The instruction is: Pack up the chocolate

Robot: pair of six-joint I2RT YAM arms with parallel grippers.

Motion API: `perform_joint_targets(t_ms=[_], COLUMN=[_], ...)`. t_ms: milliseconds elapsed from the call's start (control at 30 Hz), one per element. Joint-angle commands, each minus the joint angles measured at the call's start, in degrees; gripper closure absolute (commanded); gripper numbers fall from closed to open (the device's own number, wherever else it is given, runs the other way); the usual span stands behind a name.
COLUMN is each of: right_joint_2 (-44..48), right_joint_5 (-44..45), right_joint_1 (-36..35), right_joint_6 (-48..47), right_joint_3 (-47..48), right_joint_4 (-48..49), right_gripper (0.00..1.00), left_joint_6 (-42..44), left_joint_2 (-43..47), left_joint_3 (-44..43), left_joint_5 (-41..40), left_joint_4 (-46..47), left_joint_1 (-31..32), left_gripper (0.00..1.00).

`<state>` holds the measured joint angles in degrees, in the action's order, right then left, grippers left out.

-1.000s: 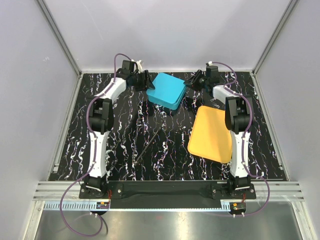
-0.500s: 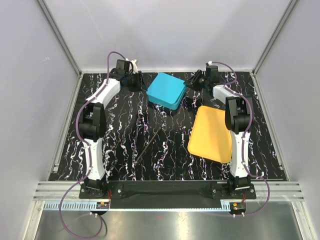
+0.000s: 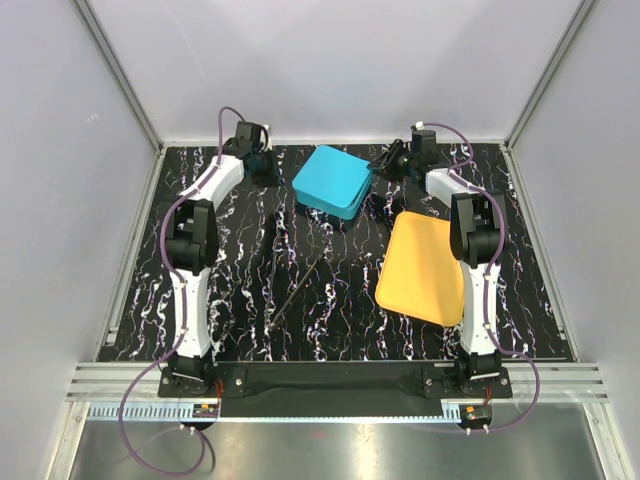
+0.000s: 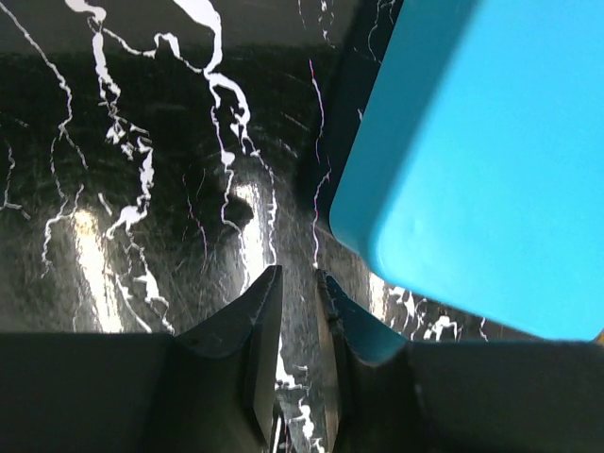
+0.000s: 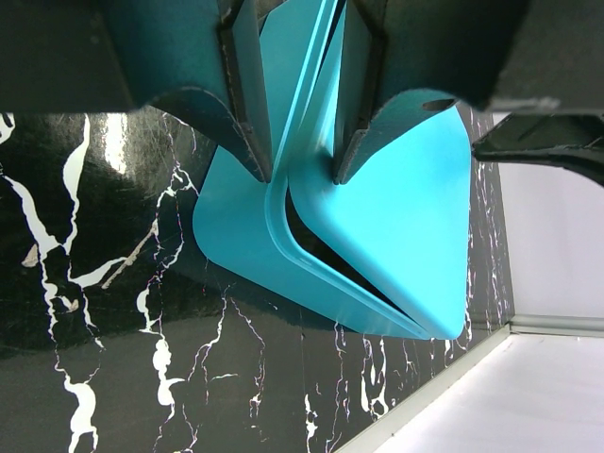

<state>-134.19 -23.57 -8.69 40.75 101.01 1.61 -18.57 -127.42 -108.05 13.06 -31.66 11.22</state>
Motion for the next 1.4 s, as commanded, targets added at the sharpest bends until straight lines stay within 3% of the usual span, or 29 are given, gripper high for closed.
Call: perform_joint_targets(t_ms=[0,200,800,1033,1233,1367], right_joint_2=[-0.1,-0.2,-0.9,-0.9,-1.3,-1.3], right_joint_5=[1.2,1.0,0.3,0.6,0.9,1.2], right_joint_1=[-0.5,-0.6,-0.4,-0.1,0.0,0.1], right_joint_6=[-2.3,-2.3,-3.0,-3.0,-2.7,-2.5], right_joint_3=[0.7,0.9,3.4,4.5,4.5,4.3], right_joint_4=[-5.0,-5.2,-6.0,-6.3,-6.5,-6.5], right_gripper=[0.61,0.61,0.60,0.60,0.59,0.59], left_joint_6=[-1.0,0.3,-1.1,-1.1,-1.7,-3.2], left_joint_2=[-2.0,-6.0,-8.0,-7.9,-5.7,1.2], left_joint_3=[-3.8,-8.5,-9.4,-8.8,-8.8,-3.0], left_joint_5=[1.4,1.8,12.8,11.1,3.4,-1.6], left_joint_4=[0.7,0.5,7.0,6.3,2.6,2.3], left_joint_1=[0.1,0.1,1.3,1.5,0.5,-0.1], left_gripper=[0.75,0.77,0.76,0.75,0.66,0.64])
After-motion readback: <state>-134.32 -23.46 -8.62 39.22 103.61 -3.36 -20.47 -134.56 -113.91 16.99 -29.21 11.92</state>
